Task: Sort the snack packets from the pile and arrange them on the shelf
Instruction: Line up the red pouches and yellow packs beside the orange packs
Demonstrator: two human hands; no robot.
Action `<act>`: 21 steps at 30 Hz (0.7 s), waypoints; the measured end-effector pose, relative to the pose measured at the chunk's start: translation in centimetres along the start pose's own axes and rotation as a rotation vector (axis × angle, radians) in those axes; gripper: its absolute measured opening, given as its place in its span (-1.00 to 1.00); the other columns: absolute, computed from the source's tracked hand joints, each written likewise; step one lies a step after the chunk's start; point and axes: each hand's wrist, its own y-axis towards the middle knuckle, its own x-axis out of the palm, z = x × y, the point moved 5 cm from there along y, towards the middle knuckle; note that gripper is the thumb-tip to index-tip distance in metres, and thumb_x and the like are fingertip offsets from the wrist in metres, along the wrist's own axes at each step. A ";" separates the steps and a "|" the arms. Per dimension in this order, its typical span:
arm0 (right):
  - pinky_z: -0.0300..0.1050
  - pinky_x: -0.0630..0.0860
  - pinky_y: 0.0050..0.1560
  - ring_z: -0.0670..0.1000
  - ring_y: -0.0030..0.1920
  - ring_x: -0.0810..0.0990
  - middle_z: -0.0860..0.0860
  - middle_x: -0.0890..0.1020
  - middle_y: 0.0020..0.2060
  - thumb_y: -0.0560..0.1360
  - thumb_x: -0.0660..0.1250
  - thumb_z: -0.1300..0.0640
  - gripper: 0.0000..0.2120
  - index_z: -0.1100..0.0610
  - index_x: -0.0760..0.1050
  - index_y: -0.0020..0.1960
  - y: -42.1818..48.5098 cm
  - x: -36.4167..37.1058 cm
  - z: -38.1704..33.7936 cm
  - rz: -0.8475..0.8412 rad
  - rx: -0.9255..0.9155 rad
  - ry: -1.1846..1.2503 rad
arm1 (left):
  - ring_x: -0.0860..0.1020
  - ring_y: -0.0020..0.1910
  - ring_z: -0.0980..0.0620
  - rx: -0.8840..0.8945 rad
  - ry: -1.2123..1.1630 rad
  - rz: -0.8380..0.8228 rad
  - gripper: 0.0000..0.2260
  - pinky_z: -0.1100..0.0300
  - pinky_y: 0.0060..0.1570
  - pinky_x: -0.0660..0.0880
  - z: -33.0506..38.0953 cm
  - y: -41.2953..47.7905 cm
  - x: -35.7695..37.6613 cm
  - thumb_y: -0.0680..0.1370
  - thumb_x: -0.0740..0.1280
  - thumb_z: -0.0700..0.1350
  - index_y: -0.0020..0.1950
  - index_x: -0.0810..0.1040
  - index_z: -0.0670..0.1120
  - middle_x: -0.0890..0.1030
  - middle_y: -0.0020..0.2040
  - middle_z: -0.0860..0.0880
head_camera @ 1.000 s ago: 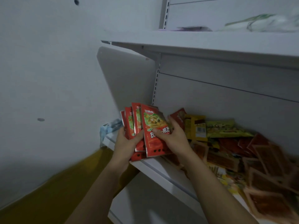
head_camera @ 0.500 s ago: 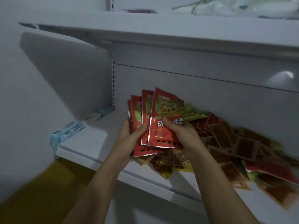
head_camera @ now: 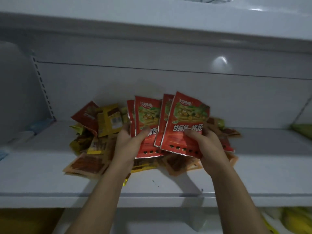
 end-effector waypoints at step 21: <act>-0.22 0.61 -0.30 0.01 -0.15 0.73 -0.01 0.73 -0.11 0.53 0.40 0.15 -0.80 0.14 0.58 0.14 -21.4 -42.7 -1.7 0.828 -0.220 0.067 | 0.69 -0.05 -0.01 -0.068 0.162 -0.509 -0.63 0.01 0.00 0.63 -10.1 -17.3 38.2 0.48 0.50 -0.10 0.25 0.52 -0.04 0.68 0.06 -0.02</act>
